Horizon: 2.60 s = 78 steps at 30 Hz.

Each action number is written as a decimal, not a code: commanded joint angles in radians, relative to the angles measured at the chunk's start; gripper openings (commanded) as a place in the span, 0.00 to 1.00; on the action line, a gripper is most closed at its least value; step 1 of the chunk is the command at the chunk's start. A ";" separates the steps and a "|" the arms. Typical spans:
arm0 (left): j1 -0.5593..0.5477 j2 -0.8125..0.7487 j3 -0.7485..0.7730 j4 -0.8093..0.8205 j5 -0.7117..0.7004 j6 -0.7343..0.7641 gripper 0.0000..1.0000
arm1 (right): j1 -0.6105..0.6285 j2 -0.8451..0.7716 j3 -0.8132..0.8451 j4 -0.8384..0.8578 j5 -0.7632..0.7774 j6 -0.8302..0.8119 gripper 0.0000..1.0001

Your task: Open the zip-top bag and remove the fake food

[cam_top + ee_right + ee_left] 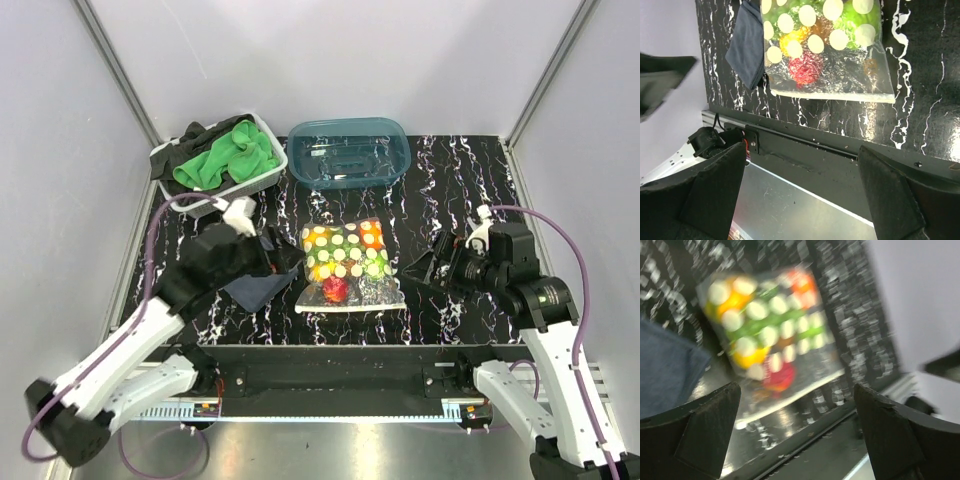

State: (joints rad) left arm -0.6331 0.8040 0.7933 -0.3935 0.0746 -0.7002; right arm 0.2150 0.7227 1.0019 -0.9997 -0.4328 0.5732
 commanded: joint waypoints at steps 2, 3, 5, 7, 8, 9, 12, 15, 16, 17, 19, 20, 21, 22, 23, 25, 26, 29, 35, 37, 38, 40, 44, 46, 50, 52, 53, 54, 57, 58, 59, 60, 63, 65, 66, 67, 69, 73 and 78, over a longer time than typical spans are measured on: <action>0.113 0.151 -0.091 0.056 0.104 0.057 0.99 | 0.004 0.044 0.033 0.048 0.020 -0.018 1.00; 0.130 0.165 -0.133 0.079 0.172 0.067 0.99 | 0.003 0.052 0.023 0.071 -0.030 -0.035 1.00; 0.161 0.202 -0.160 0.125 0.203 0.076 0.99 | 0.001 0.063 0.012 0.088 -0.072 -0.071 1.00; 0.170 0.240 -0.180 0.156 0.238 0.096 0.99 | 0.003 0.073 0.006 0.093 -0.098 -0.090 1.00; 0.171 0.254 -0.183 0.169 0.264 0.100 0.99 | 0.001 0.089 0.006 0.096 -0.150 -0.101 1.00; 0.173 0.277 -0.189 0.186 0.284 0.103 0.99 | 0.003 0.098 0.003 0.107 -0.184 -0.101 1.00; 0.176 0.406 -0.177 0.209 0.390 0.105 0.99 | 0.003 0.133 -0.020 0.121 -0.264 -0.095 1.00; 0.176 0.504 -0.180 0.228 0.438 0.119 0.97 | 0.003 0.136 -0.040 0.131 -0.293 -0.092 1.00; 0.176 0.515 -0.198 0.276 0.445 0.119 0.96 | 0.006 0.136 -0.045 0.134 -0.299 -0.088 1.00; 0.176 0.521 -0.209 0.310 0.480 0.117 0.94 | 0.006 0.136 -0.048 0.141 -0.310 -0.085 1.00; 0.176 0.543 -0.210 0.364 0.514 0.114 0.91 | 0.009 0.136 -0.065 0.150 -0.329 -0.073 1.00; 0.176 0.549 -0.212 0.383 0.554 0.104 0.89 | 0.009 0.133 -0.069 0.162 -0.352 -0.069 1.00; 0.176 0.572 -0.219 0.415 0.583 0.096 0.88 | 0.011 0.129 -0.084 0.168 -0.363 -0.062 1.00; 0.176 0.587 -0.226 0.468 0.618 0.088 0.85 | 0.014 0.126 -0.091 0.173 -0.371 -0.058 1.00; 0.176 0.606 -0.227 0.478 0.657 0.076 0.81 | 0.017 0.121 -0.104 0.182 -0.383 -0.055 1.00; 0.176 0.645 -0.238 0.537 0.703 0.053 0.74 | 0.027 0.118 -0.112 0.182 -0.388 -0.059 1.00; 0.176 0.653 -0.253 0.559 0.741 0.027 0.71 | 0.030 0.118 -0.117 0.182 -0.392 -0.064 1.00; 0.170 0.649 -0.276 0.621 0.766 -0.005 0.64 | 0.043 0.112 -0.123 0.182 -0.388 -0.078 1.00; 0.168 0.633 -0.327 0.715 0.795 -0.071 0.42 | 0.064 0.112 -0.161 0.205 -0.392 -0.096 1.00; 0.167 0.635 -0.344 0.762 0.803 -0.096 0.30 | 0.083 0.113 -0.166 0.210 -0.336 -0.110 1.00; 0.165 0.638 -0.347 0.774 0.809 -0.117 0.28 | 0.095 0.116 -0.161 0.210 -0.316 -0.116 1.00; 0.165 0.636 -0.350 0.795 0.814 -0.137 0.17 | 0.144 0.130 -0.157 0.216 -0.240 -0.124 1.00; 0.162 0.603 -0.341 0.811 0.818 -0.221 0.00 | 0.298 0.176 -0.116 0.260 -0.075 -0.125 1.00; 0.162 0.566 -0.327 0.783 0.809 -0.254 0.00 | 0.416 0.214 -0.088 0.271 0.059 -0.144 1.00; 0.159 0.489 -0.232 0.656 0.777 -0.323 0.00 | 0.524 0.279 0.004 0.268 0.267 -0.265 1.00; 0.158 0.442 -0.198 0.582 0.748 -0.370 0.00 | 0.532 0.267 -0.003 0.326 0.343 -0.366 1.00; 0.158 0.429 -0.175 0.558 0.740 -0.392 0.00 | 0.531 0.258 -0.006 0.347 0.364 -0.403 1.00; 0.158 0.417 -0.167 0.533 0.735 -0.418 0.00 | 0.532 0.238 -0.009 0.369 0.377 -0.477 1.00; 0.154 0.383 -0.160 0.519 0.711 -0.544 0.00 | 0.537 0.228 -0.034 0.461 0.324 -0.623 0.97; 0.153 0.370 -0.160 0.519 0.699 -0.597 0.00 | 0.541 0.233 -0.039 0.489 0.319 -0.644 0.97; 0.148 0.365 -0.157 0.519 0.692 -0.616 0.00 | 0.556 0.242 -0.037 0.495 0.325 -0.659 0.96; 0.147 0.359 -0.145 0.518 0.688 -0.633 0.00 | 0.569 0.260 -0.036 0.500 0.338 -0.702 0.95; 0.138 0.334 -0.121 0.509 0.648 -0.683 0.00 | 0.629 0.271 -0.049 0.532 0.391 -0.763 0.94; 0.131 0.324 -0.109 0.507 0.616 -0.720 0.00 | 0.652 0.261 -0.086 0.585 0.394 -0.792 0.93; 0.128 0.324 -0.102 0.504 0.607 -0.731 0.00 | 0.671 0.251 -0.095 0.599 0.402 -0.814 0.92; 0.119 0.320 -0.091 0.502 0.590 -0.754 0.00 | 0.681 0.250 -0.108 0.621 0.407 -0.820 0.91; 0.110 0.317 -0.080 0.502 0.571 -0.775 0.00 | 0.710 0.253 -0.111 0.633 0.407 -0.840 0.90; 0.085 0.334 -0.033 0.501 0.550 -0.815 0.00 | 0.762 0.274 -0.126 0.685 0.486 -0.857 0.81; 0.064 0.351 0.006 0.498 0.519 -0.849 0.00 | 0.773 0.302 -0.134 0.763 0.551 -0.886 0.61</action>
State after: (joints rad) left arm -0.5522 1.1584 0.7250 0.0723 0.6243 -1.4918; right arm 0.9775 1.0077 0.8780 -0.3618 0.0212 -0.2665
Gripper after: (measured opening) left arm 0.012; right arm 0.666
